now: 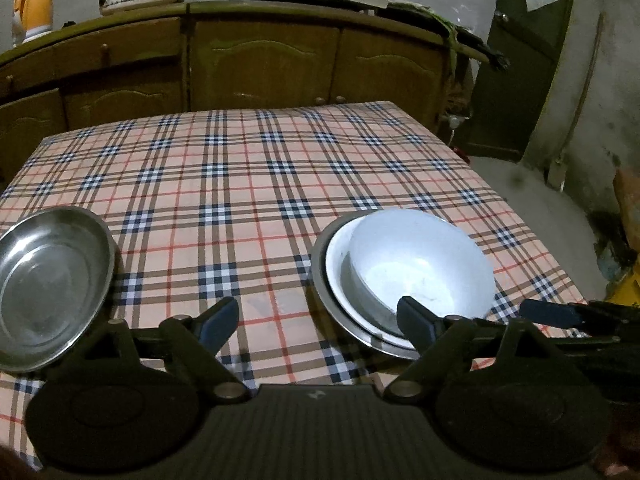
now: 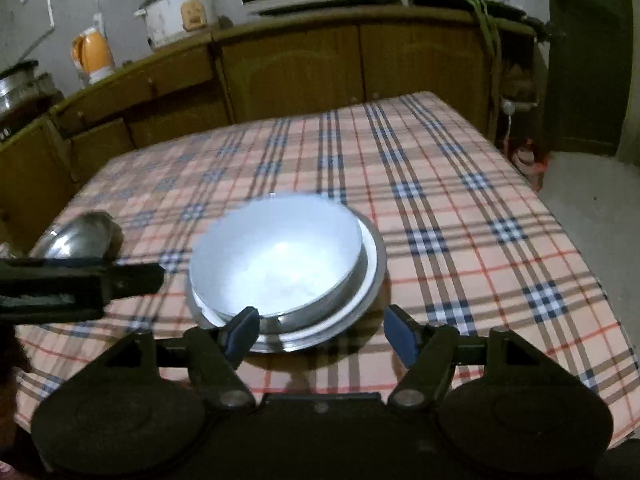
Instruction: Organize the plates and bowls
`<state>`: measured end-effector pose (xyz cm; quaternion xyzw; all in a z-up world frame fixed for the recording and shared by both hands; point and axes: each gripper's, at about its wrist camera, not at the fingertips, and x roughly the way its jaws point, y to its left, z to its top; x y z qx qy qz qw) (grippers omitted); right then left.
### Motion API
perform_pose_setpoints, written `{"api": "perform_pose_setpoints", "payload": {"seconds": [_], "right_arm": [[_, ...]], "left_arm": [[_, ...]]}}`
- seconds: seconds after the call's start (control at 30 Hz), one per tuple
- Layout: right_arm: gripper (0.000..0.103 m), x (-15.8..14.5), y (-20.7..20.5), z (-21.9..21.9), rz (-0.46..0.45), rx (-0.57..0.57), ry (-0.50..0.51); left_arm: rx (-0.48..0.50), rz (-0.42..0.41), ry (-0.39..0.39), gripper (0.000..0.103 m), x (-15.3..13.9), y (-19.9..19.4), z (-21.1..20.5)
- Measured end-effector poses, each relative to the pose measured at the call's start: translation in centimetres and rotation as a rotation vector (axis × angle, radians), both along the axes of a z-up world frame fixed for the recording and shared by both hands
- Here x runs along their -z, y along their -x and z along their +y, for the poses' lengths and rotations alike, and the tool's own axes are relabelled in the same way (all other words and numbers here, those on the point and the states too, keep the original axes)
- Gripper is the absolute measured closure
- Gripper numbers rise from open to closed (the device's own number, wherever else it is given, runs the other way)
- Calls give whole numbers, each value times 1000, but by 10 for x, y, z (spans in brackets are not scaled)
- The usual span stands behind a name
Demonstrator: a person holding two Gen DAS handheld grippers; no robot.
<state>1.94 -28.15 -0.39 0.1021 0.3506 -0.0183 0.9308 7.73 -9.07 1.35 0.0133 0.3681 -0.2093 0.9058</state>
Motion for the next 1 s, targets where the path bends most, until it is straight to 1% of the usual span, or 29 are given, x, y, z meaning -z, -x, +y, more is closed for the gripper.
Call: {"api": "perform_pose_setpoints", "payload": {"seconds": [0.07,0.2,0.37,0.43,0.53,0.6,0.7,0.8,0.87,0.93,1.0], "right_arm": [[22,0,0,0,-9,4,-17],[22,-4,7,1,-43,4,-6],[21,-16,20,0,-82,14,38],[19,-17,26,0,-90,23,44],[18,-17,33,0,-100,33,69],[18,-16,39,0,-126,54,86],[16,-13,49,-2,-198,95,101],[15,-9,51,-1,-188,93,141],[15,-6,50,-2,-155,108,157],[15,-3,48,-6,-106,110,131],[15,-1,48,-10,-83,109,94]], "left_arm": [[2,-3,-2,14,0,2,0],[-6,-2,3,11,-2,3,-1],[-7,2,12,7,-2,8,-5],[-7,1,2,3,-2,11,-8],[-15,-8,-8,2,-1,16,-12],[-29,-2,-12,0,-1,18,-14],[-42,-3,-24,0,1,21,-17],[-53,-7,-61,0,4,24,-23],[-50,-1,-65,0,5,26,-24],[-49,4,-60,0,6,28,-24],[-49,3,-63,0,7,30,-25]]}}
